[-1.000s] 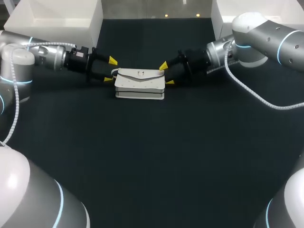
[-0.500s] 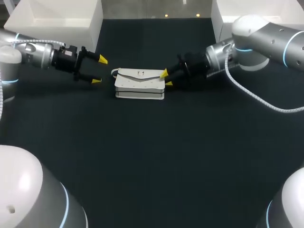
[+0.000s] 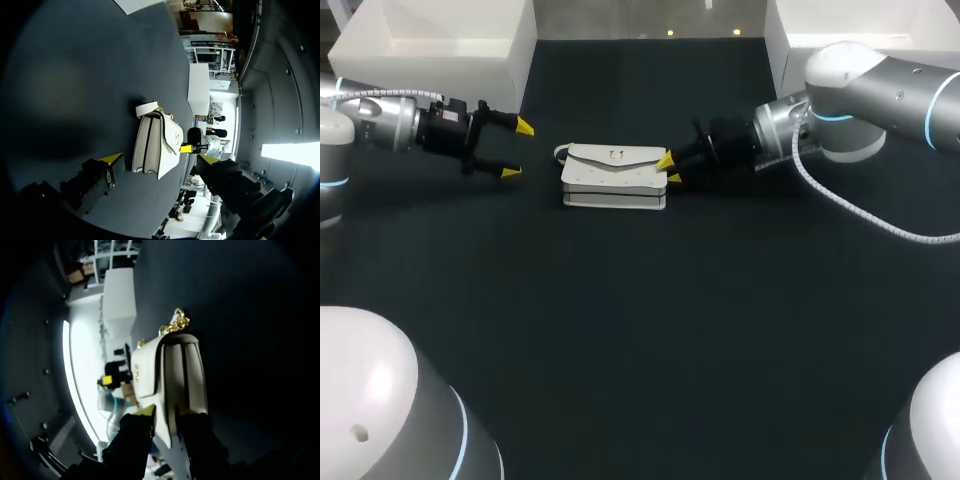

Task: Pick up the bag, open it, inspect its contents, close it, and place it on the opposite side

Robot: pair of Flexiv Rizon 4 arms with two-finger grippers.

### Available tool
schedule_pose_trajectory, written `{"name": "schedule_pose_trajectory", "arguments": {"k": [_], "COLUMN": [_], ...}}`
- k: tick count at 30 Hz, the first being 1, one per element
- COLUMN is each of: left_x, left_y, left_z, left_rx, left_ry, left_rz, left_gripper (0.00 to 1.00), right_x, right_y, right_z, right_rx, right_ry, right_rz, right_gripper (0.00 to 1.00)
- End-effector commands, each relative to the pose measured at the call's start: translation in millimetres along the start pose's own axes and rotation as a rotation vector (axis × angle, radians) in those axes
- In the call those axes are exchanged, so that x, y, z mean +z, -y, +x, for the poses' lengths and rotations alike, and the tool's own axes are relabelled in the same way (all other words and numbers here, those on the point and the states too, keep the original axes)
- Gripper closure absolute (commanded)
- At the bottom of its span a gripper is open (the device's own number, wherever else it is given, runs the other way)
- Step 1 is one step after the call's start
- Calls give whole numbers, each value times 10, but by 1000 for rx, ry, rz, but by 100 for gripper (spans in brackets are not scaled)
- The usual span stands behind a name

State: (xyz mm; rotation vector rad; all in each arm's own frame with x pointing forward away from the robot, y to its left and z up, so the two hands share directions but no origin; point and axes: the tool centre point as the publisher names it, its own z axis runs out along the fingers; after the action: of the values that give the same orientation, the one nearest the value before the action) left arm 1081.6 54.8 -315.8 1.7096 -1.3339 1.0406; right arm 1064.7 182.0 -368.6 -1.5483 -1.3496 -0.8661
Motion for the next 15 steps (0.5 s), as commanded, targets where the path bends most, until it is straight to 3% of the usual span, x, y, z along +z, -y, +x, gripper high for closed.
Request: {"name": "schedule_pose_trajectory", "arguments": {"k": [1,10,11,12,15], "left_x": [-30,-135,-147,-155,-179], "left_y": [-44,-21,-18,-15,-7], "left_z": [-20,-63,-68,-73,-83], "left_rx": [-5,-16,-18,-20,-24], "left_ry": [1,11,13,16,26], "left_rz": [63,89,91,92,91], "left_gripper": [0,0,0,0,0], "right_x": [10,55,66,72,83], "right_y": [103,113,117,118,123], "right_z": [49,66,66,64,57], "right_rx": [2,2,2,2,2], "right_ry": [10,7,6,5,1], "right_rz": [-69,-81,-79,-77,-70], "right_gripper": [77,84,89,100,100]}}
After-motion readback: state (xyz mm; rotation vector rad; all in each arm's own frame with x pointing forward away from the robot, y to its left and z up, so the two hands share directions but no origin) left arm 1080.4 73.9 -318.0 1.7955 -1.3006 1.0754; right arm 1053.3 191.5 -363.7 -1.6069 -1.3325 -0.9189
